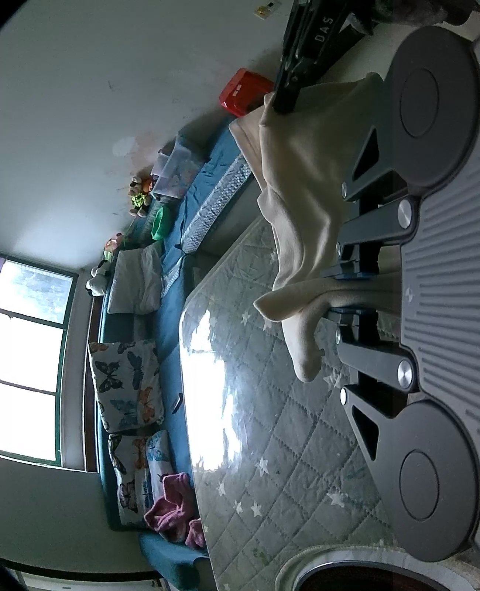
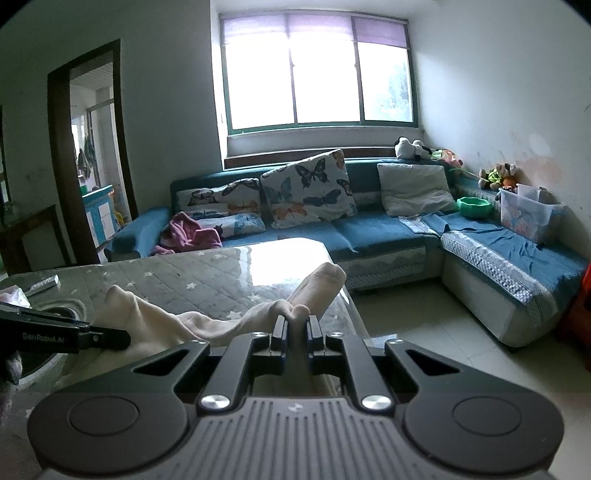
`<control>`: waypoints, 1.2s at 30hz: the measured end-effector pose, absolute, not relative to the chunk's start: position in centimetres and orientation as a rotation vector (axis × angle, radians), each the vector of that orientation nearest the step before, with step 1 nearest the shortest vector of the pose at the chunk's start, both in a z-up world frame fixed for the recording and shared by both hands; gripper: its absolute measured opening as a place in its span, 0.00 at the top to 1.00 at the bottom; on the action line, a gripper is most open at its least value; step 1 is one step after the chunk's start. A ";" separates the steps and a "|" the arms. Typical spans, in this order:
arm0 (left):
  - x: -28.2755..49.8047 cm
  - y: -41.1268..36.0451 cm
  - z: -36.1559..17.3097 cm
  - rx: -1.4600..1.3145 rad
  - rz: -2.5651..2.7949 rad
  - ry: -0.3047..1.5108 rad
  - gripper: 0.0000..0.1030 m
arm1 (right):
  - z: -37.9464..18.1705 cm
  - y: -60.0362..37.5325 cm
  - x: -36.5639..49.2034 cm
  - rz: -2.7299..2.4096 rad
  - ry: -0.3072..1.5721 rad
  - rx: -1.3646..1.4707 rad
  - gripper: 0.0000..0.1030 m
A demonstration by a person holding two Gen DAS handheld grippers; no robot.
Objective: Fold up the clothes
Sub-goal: 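Hold the lifted garment edge up with the left gripper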
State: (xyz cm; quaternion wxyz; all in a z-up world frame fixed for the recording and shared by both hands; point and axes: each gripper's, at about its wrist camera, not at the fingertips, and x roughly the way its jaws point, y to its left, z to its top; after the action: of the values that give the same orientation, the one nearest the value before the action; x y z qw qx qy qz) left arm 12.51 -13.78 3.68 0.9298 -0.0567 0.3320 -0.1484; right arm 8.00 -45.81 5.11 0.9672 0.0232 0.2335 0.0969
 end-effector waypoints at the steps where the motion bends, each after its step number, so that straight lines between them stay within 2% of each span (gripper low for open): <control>1: 12.6 -13.8 3.6 -0.115 -0.303 0.682 0.86 | 5.0 -45.9 8.1 0.194 0.475 0.047 0.92; 36: 14.6 -14.6 2.4 -0.090 -0.283 0.732 0.85 | 2.7 -46.3 10.9 0.167 0.546 0.044 0.92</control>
State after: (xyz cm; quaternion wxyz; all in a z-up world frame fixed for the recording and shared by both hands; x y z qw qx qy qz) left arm 14.60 -14.58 2.36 0.9230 -0.0439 0.3565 -0.1379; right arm 10.86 -46.34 2.68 0.9592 0.0217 0.2695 0.0823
